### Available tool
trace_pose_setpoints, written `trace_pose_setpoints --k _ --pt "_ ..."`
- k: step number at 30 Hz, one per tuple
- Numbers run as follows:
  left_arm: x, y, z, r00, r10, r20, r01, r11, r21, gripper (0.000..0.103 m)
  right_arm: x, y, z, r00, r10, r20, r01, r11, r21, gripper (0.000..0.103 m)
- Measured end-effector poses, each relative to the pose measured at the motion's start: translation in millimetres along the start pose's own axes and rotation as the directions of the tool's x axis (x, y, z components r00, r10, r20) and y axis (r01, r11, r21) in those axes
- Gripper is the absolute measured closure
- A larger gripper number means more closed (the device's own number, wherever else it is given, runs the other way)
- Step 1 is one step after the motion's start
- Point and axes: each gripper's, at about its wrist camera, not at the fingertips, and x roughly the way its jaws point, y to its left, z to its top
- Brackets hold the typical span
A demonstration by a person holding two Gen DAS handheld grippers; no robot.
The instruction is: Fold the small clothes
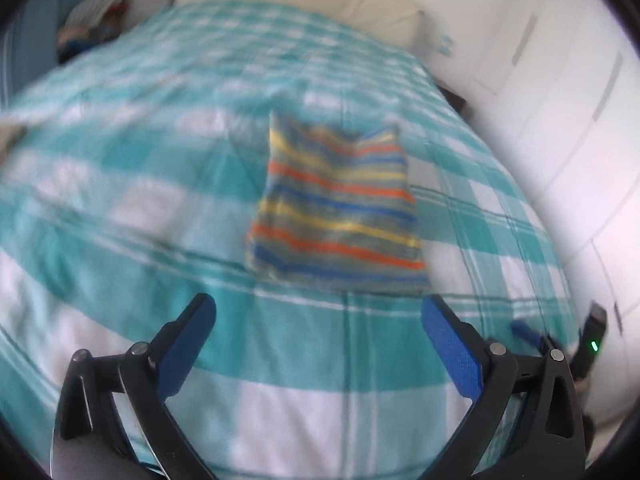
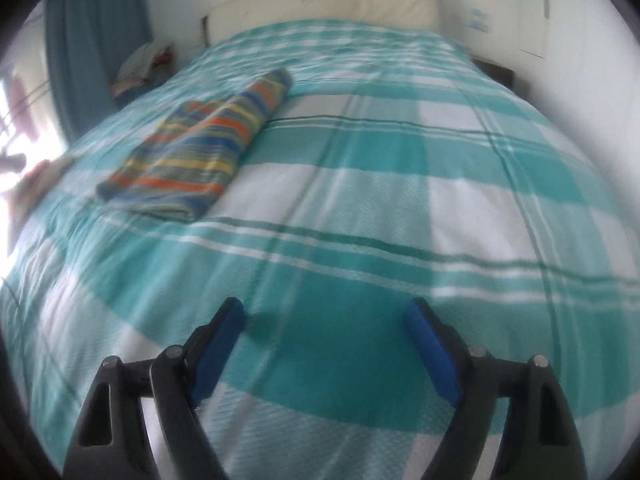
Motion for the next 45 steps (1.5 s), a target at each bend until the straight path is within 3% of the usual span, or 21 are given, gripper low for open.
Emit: trace_pose_setpoints --k 3,6,10,45 --pt "52.9 4.7 -31.0 0.997 0.067 -0.030 -0.069 0.995 -0.074 0.002 0.7 3.4 -1.3 1.000 -0.029 0.012 0.029 1.000 -0.010 0.011" --pt "55.5 -11.7 -47.6 0.982 0.168 0.082 -0.170 0.985 0.017 0.001 5.3 7.8 -2.4 0.999 -0.033 0.005 0.033 0.999 -0.025 0.006" --pt "65.0 -26.1 -49.5 0.975 0.214 0.056 -0.219 0.971 0.100 0.000 7.7 9.4 -4.2 0.999 -0.043 0.008 0.043 0.998 -0.035 0.004" --pt "68.4 -23.9 -49.4 0.972 0.229 0.049 -0.233 0.967 0.107 0.000 13.0 18.3 -8.0 0.992 -0.124 -0.003 0.123 0.989 -0.076 0.001"
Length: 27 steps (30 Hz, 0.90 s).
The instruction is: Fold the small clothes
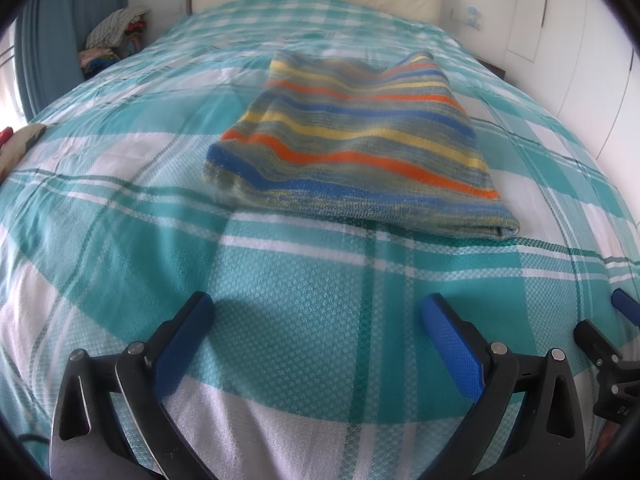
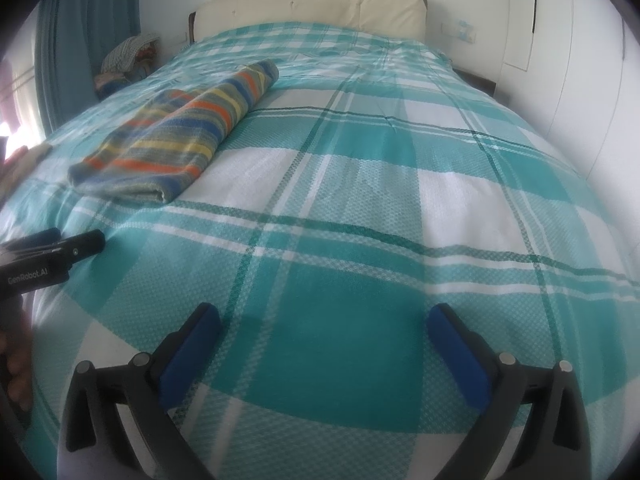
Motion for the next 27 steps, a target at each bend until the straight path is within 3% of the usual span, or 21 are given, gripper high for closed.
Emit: trace_pose_setpoints --k 27 --pt "1.5 -1.1 -0.7 1.000 0.014 0.006 -0.014 1.000 0.010 0.000 0.5 0.0 -0.1 1.000 -0.005 -0.007 0.005 1.000 -0.003 0.001"
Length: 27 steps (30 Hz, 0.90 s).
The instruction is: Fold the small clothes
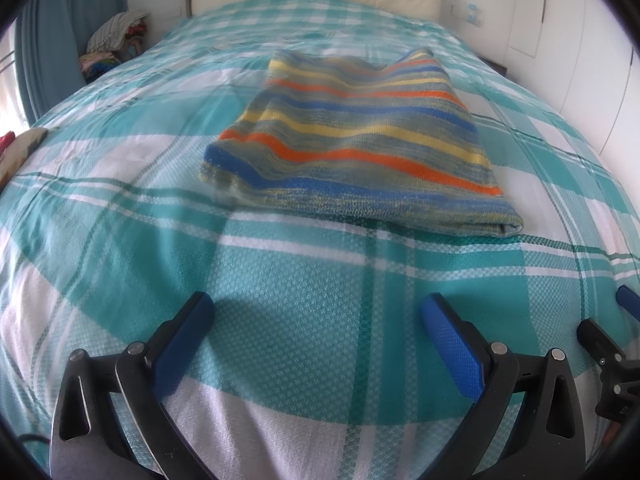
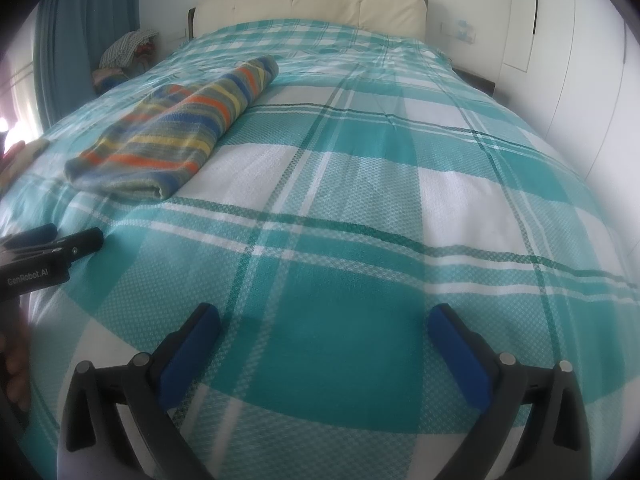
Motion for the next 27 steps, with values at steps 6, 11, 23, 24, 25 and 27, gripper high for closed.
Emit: trace_pose_setpoints --k 6,11,23,24,25,27 --pt "-0.3 0.5 0.0 1.000 0.000 0.000 0.000 1.000 0.001 0.000 0.0 0.0 0.1 1.000 0.001 0.000 -0.001 1.000 0.000 0.001" --pt "-2.3 2.7 0.8 1.000 -0.019 -0.008 0.019 1.000 -0.002 0.000 -0.2 -0.2 0.2 1.000 0.001 0.000 -0.001 1.000 0.001 0.001" --pt "8.3 131.7 94.2 0.975 -0.211 0.075 0.222 0.952 -0.211 0.001 11.1 -5.7 71.3 0.910 0.407 0.082 -0.416 0.888 0.196 0.001" --pt "26.1 130.0 110.3 0.963 -0.267 0.046 0.271 0.941 -0.203 0.001 27.5 0.0 89.4 0.878 0.472 0.082 -0.478 0.851 0.216 0.001" --pt "43.1 124.6 123.0 0.950 -0.313 0.005 0.309 0.932 -0.192 0.001 43.1 4.3 103.4 0.854 0.514 0.078 -0.517 0.823 0.235 0.002" --pt "79.0 110.1 140.5 0.918 -0.382 -0.103 0.363 0.917 -0.162 0.001 82.9 13.7 132.6 0.826 0.560 0.058 -0.552 0.787 0.276 0.006"
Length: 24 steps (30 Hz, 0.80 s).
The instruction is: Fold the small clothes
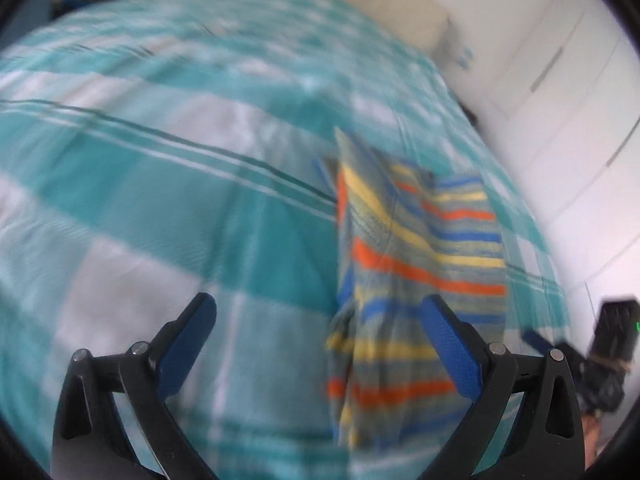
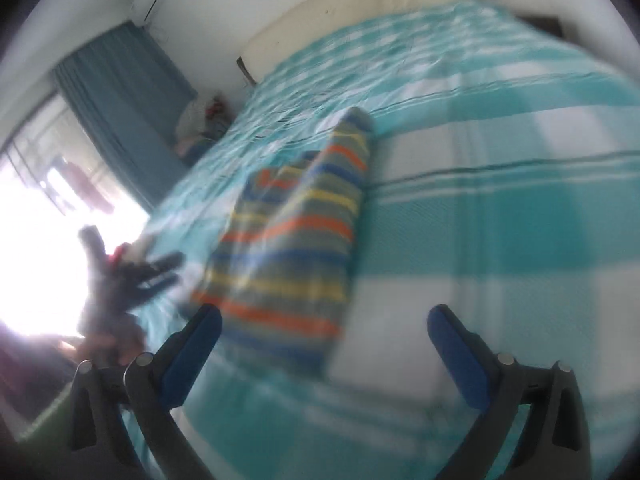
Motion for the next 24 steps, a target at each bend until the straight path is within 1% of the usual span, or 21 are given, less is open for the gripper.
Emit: trace_pose_setpoints --k 1,2,3,4,5,6,7,8,9,10,11,12,14,16,19,20,21,22,23,24 --pt "18.8 -4.3 7.4 0.999 -0.008 -0.053 0.009 1.000 0.025 0.002 20.4 -5.6 14.0 1.000 0.011 -0.020 -0.011 1.000 0.022 0.013" --pt "29.7 -9.9 10.7 0.997 -0.001 -0.072 0.005 0.999 0.051 0.001 39.0 -11.0 24.8 0.999 0.026 -0.044 -0.023 0.999 0.046 0.017" --pt "36.7 -16.6 13.9 0.998 0.010 -0.064 -0.004 0.996 0.089 0.002 54.9 -15.6 32.6 0.996 0.051 -0.069 -0.046 0.996 0.071 0.024" --pt "41.5 -23.9 16.5 0.999 0.002 -0.050 0.005 0.992 0.127 0.004 70.4 -18.8 39.8 0.994 0.069 -0.088 -0.061 0.994 0.094 0.034" --pt "47.0 -30.5 17.5 0.998 -0.015 -0.060 0.024 0.988 0.152 0.019 82.6 -17.4 45.7 0.992 0.066 -0.103 -0.057 0.994 0.094 0.045" --pt "53.5 -37.6 17.5 0.997 -0.022 -0.080 0.036 0.984 0.176 0.037 92.4 -12.0 48.0 0.991 0.026 -0.131 -0.017 0.997 0.069 0.064" --pt "60.2 -44.9 17.6 0.994 -0.027 -0.110 0.049 0.978 0.202 0.073 101.0 1.3 49.3 0.986 -0.061 -0.156 0.060 0.998 -0.013 0.071" --pt "63.5 -52.6 15.9 0.994 -0.004 -0.111 0.029 0.975 0.222 0.078 106.1 21.1 47.7 0.975 -0.164 -0.152 0.142 0.980 -0.142 0.072" --pt "61.3 -57.2 16.3 0.996 0.021 -0.086 0.000 0.970 0.243 0.081 108.4 45.8 42.5 0.956 -0.272 -0.115 0.228 0.928 -0.294 0.075" --pt "57.2 -63.5 14.3 0.997 0.043 -0.064 -0.025 0.965 0.261 0.083 107.3 66.6 35.9 0.940 -0.335 -0.067 0.282 0.872 -0.401 0.077" --pt "51.2 -67.9 12.9 0.997 0.057 -0.042 -0.044 0.962 0.268 0.085 101.9 84.7 29.0 0.935 -0.355 -0.019 0.305 0.828 -0.471 0.077" --pt "41.0 -71.7 11.3 0.998 0.059 -0.016 -0.053 0.962 0.268 0.085 91.1 101.2 23.6 0.940 -0.340 0.029 0.306 0.803 -0.511 0.078" --pt "19.4 -72.8 14.0 0.999 0.047 0.025 -0.052 0.964 0.262 0.085 71.0 120.6 21.2 0.950 -0.302 0.083 0.299 0.796 -0.526 0.078" --pt "-9.7 -76.7 16.8 0.998 0.025 0.066 -0.042 0.962 0.271 0.085 49.5 135.3 23.6 0.959 -0.256 0.124 0.283 0.808 -0.517 0.078" --pt "-39.3 -89.2 24.7 0.992 0.011 0.122 -0.048 0.951 0.306 0.084 29.8 144.0 37.4 0.962 -0.209 0.173 0.268 0.836 -0.478 0.078" --pt "-40.3 -92.8 28.5 0.991 0.017 0.135 -0.059 0.948 0.313 0.075 29.1 140.3 44.9 0.963 -0.206 0.176 0.265 0.850 -0.456 0.078" --pt "-33.7 -93.3 32.0 0.990 0.045 0.132 -0.085 0.946 0.313 0.065 29.7 133.8 51.0 0.962 -0.212 0.174 0.268 0.863 -0.429 0.075" --pt "-21.0 -91.8 36.0 0.989 0.088 0.120 -0.122 0.941 0.315 0.035 32.2 122.3 56.8 0.961 -0.227 0.160 0.273 0.878 -0.394 0.061" --pt "-10.9 -88.6 35.2 0.980 0.154 0.129 -0.188 0.930 0.316 0.019 36.4 104.9 60.6 0.947 -0.286 0.143 0.319 0.883 -0.344 0.047" --pt "-6.7 -83.9 29.4 0.962 0.229 0.148 -0.265 0.913 0.310 0.018 33.2 91.6 61.1 0.929 -0.343 0.138 0.369 0.878 -0.305 0.015"
